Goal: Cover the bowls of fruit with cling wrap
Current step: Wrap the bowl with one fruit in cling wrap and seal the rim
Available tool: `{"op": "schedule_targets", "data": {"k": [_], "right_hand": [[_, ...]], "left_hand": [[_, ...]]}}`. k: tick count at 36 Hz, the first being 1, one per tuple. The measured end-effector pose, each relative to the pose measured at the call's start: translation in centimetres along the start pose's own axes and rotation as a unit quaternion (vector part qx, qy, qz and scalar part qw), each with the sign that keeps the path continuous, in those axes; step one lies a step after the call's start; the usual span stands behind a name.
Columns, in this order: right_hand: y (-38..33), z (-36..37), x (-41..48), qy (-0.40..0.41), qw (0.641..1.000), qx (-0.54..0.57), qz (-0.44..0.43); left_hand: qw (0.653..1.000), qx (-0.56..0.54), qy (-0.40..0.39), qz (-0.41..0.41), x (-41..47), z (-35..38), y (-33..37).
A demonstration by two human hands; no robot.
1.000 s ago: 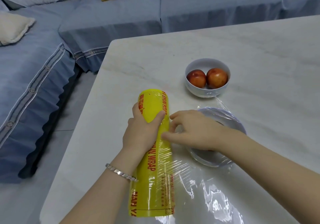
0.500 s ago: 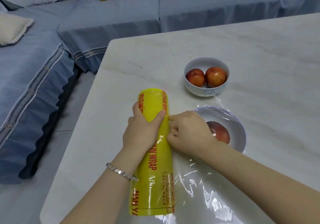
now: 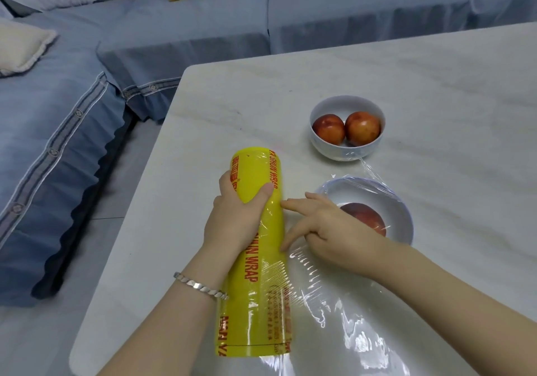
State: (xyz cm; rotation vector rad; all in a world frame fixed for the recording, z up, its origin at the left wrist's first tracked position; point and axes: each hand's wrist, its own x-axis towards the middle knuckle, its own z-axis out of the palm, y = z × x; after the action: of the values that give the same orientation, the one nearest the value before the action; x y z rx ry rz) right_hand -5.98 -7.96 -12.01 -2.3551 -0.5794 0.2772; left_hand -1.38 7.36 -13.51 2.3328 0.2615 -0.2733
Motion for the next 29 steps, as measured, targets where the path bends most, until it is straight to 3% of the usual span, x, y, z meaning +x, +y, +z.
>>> {"op": "schedule_targets", "data": {"k": [9, 15, 21, 26, 29], "right_hand": [[-2.2, 1.6, -0.8, -0.014, 0.996, -0.08, 0.024], [-1.8, 2.8, -0.9, 0.057, 0.995, -0.074, 0.025], [-1.5, 4.4, -0.5, 0.187, 0.98, -0.043, -0.047], [-1.1, 4.5, -0.3, 0.221, 0.972, -0.051, -0.057], [-0.6, 4.1, 0.0, 0.195, 0.978, -0.056, -0.045]], "left_hand": [[1.0, 0.019, -0.003, -0.009, -0.1, 0.1, 0.3], [1.0, 0.029, 0.0, -0.007, -0.1, 0.4, 0.4], [1.0, 0.028, 0.002, -0.005, -0.2, 0.3, 0.5], [1.0, 0.01, 0.0, 0.0, -0.5, 0.2, 0.6], [1.0, -0.018, -0.007, 0.003, -0.7, -0.1, 0.5]]}}
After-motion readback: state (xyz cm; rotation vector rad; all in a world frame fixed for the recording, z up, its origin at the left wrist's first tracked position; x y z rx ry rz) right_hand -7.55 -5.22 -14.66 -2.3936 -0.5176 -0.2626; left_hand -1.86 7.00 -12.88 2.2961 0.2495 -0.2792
